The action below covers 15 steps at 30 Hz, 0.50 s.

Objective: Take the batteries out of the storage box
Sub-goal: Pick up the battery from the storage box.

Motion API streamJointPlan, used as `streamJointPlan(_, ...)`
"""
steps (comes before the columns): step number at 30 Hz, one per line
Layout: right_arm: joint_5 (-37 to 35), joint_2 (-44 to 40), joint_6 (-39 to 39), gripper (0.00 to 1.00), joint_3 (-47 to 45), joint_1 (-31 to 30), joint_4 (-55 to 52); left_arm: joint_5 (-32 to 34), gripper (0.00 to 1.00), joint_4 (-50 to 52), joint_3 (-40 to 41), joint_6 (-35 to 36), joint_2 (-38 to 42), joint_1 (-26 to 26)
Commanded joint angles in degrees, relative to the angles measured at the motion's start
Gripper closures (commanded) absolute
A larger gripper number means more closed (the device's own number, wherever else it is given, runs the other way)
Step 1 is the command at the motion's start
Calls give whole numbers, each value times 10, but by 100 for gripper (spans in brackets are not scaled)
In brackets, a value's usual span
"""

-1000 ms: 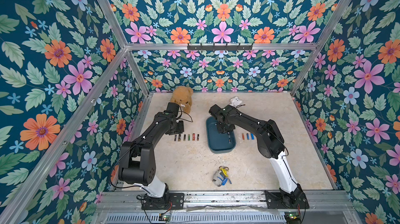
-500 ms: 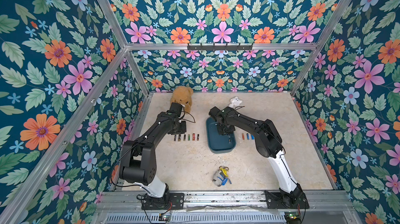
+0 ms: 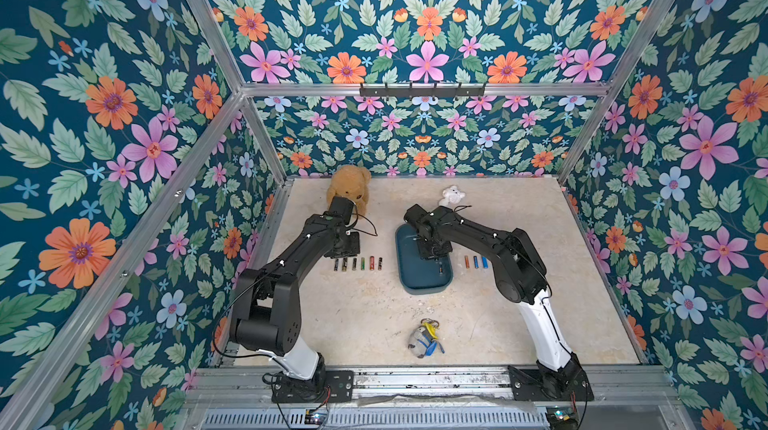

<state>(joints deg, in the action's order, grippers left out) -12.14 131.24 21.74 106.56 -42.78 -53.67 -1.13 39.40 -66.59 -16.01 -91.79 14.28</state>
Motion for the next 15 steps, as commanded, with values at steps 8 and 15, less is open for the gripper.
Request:
streamJointPlan(8,36,-53,10,82,-8,3,11,11,63,8,-5,-1,-7,7)
streamJointPlan(15,46,-79,14,82,7,9,8,10,63,5,-3,1,-11,8)
